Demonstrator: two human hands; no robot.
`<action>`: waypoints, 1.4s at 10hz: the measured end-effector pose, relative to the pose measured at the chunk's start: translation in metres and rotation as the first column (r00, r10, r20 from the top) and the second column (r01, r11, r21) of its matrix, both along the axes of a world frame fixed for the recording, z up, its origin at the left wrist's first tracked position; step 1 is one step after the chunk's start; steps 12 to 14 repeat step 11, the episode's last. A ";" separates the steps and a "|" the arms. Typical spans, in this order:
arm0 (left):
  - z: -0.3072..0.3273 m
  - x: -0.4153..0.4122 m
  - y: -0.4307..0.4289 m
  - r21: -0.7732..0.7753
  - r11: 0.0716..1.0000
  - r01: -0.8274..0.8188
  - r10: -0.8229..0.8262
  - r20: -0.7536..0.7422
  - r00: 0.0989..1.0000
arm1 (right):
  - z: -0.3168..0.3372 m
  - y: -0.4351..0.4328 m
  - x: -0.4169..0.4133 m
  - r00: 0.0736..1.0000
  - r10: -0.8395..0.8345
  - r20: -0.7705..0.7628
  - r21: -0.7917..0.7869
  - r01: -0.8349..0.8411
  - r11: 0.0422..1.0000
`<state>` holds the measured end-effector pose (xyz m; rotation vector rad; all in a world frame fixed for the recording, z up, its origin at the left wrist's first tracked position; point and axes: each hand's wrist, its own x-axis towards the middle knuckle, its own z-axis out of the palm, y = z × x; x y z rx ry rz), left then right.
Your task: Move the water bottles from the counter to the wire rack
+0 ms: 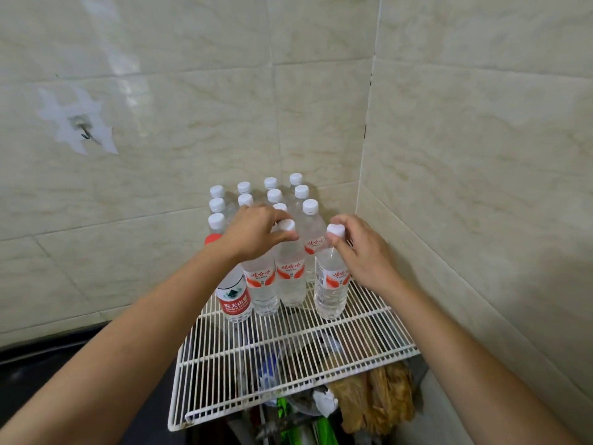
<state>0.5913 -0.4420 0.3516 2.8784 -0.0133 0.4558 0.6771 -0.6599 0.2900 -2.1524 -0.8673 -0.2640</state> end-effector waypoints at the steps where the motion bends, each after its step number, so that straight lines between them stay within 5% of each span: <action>1: -0.018 0.000 0.008 -0.092 0.996 -0.021 0.024 0.030 0.999 | 0.009 0.015 0.007 1.000 0.021 0.010 -0.008 -0.021 1.000; 9: -0.029 0.005 0.011 -0.099 0.994 -0.035 0.038 0.034 0.999 | -0.013 0.047 0.001 0.966 -0.124 0.226 0.068 0.112 0.991; 10: -0.023 0.001 0.011 -0.046 0.999 -0.015 0.016 0.016 1.000 | -0.009 0.044 0.002 0.973 -0.082 0.216 -0.002 0.085 0.996; 11: -0.022 -0.011 0.009 0.150 0.985 -0.086 0.058 0.181 0.982 | -0.002 0.035 0.002 0.975 -0.083 0.204 -0.056 0.097 0.994; 14: -0.022 -0.011 0.009 0.150 0.985 -0.086 0.058 0.181 0.982 | -0.002 0.035 0.002 0.975 -0.083 0.204 -0.056 0.097 0.994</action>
